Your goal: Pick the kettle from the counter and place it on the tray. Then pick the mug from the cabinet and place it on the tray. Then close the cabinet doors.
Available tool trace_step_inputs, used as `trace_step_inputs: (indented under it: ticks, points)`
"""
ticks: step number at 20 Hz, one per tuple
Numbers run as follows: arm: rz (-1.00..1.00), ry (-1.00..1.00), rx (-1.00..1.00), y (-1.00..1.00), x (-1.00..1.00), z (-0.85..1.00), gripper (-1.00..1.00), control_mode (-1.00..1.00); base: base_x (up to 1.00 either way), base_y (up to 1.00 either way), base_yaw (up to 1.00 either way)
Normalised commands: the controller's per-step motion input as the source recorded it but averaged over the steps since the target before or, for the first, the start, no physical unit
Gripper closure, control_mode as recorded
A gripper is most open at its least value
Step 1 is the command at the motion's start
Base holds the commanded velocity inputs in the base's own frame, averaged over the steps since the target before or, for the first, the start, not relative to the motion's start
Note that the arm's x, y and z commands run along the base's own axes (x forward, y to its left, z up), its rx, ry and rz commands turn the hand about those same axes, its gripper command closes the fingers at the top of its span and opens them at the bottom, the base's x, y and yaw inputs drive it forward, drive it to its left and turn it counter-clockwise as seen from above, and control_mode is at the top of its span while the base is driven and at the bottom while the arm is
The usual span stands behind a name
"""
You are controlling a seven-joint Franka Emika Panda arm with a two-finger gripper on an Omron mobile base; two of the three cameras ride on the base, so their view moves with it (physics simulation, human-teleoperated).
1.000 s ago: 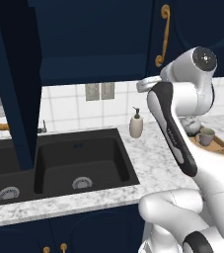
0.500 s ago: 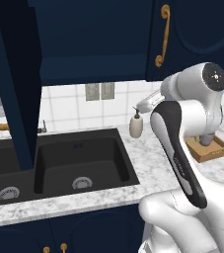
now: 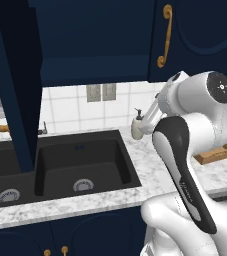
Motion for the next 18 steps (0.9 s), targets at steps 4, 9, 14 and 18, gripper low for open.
trace_step_inputs:
  ticks: [4,9,14,18]
  points:
    - [0.22,-0.06,-0.24,0.42,-0.38,0.00,-1.00,-1.00,0.00,0.00,0.00]
    - [0.25,-0.33,-0.23,0.45,-0.45,0.00,-1.00,-1.00,0.00,0.00,0.00]
    - [0.28,-0.27,-0.12,0.47,-0.45,0.04,-1.00,-1.00,0.00,0.00,0.00]
    - [0.26,-0.05,-0.06,0.58,-0.46,0.09,-1.00,-1.00,0.00,0.00,0.00]
